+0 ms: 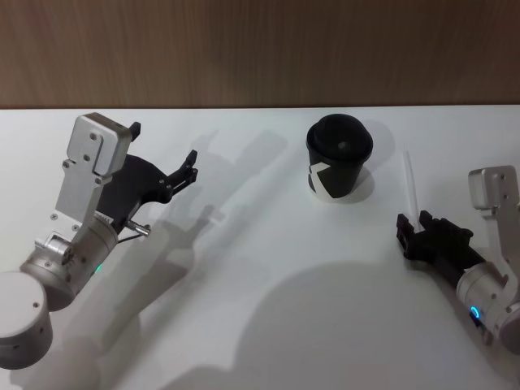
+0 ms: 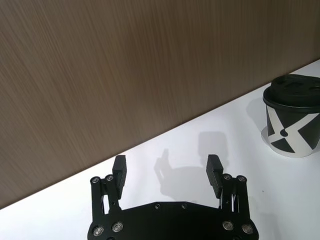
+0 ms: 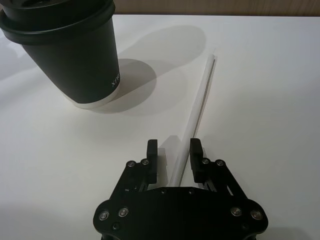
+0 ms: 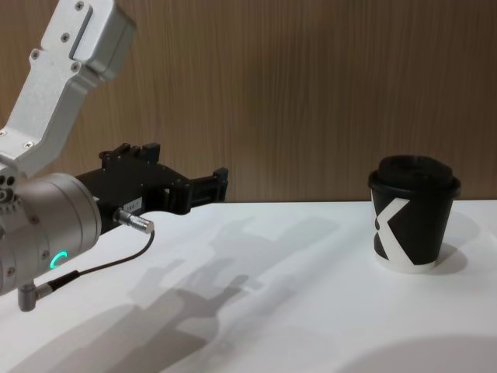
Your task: Pick up the straw with one hand, pass it to the other hand, and insert it into the cup.
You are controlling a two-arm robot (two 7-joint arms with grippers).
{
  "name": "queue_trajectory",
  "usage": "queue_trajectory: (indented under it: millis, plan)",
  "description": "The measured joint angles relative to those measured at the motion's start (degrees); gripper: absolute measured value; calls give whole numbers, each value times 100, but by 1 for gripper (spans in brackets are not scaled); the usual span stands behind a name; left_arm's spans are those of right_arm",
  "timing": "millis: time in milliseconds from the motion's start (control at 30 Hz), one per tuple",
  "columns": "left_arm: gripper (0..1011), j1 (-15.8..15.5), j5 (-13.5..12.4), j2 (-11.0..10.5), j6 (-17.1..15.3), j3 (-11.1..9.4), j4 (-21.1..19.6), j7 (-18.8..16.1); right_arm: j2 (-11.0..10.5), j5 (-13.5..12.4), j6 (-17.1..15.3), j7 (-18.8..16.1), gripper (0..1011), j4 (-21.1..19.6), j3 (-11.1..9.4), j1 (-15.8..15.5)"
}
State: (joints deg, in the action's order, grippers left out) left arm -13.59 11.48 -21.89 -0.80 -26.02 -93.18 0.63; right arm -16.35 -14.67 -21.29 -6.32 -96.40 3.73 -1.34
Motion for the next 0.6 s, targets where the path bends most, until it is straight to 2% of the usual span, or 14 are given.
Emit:
queue_trajectory:
  millis: [600]
  plan:
    - [1003, 0, 0, 0, 0, 0, 0, 0, 0, 0, -1, -1, 267, -1, 0, 0]
